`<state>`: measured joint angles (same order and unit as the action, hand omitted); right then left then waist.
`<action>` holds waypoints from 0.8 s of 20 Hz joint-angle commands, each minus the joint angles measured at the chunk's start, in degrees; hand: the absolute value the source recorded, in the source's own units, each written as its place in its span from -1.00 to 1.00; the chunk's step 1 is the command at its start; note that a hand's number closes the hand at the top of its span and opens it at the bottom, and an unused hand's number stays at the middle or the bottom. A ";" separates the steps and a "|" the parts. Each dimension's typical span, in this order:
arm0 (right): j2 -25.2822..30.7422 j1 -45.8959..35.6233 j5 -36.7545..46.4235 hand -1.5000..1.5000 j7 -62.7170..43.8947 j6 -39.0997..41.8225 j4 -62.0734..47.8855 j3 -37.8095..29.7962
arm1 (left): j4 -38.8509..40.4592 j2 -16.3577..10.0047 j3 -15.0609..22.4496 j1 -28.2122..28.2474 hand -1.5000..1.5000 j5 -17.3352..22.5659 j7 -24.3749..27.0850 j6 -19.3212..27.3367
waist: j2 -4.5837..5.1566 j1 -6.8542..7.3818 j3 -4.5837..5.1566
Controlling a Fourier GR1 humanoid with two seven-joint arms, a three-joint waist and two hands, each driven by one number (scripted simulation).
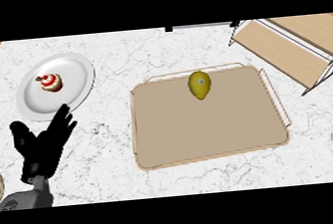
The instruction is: Pick the tomato from the tray and place it in the tiered shelf
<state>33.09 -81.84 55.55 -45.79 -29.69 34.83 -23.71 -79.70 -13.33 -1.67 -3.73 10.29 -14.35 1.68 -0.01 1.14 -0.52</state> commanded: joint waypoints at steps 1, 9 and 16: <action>-0.84 0.73 -2.78 -1.00 1.12 -6.33 3.02 -2.49 | 3.86 1.49 0.86 1.59 0.00 0.04 0.58 -1.06 | 0.27 -0.53 0.53; 5.24 4.27 7.04 -1.00 -9.42 -9.74 9.09 -0.33 | 3.51 0.42 -0.68 2.61 0.00 0.04 -0.91 -0.61 | -0.29 -2.07 0.60; 9.88 10.15 5.74 -1.00 -14.51 -3.01 25.37 -4.37 | -0.15 0.37 -1.43 3.12 0.00 0.31 -3.93 1.15 | -0.99 -3.54 0.52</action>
<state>40.73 -74.06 61.73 -55.07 -35.63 52.58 -26.58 -80.86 -13.60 -3.50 -1.11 10.70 -14.58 1.71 -1.11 -1.60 -0.38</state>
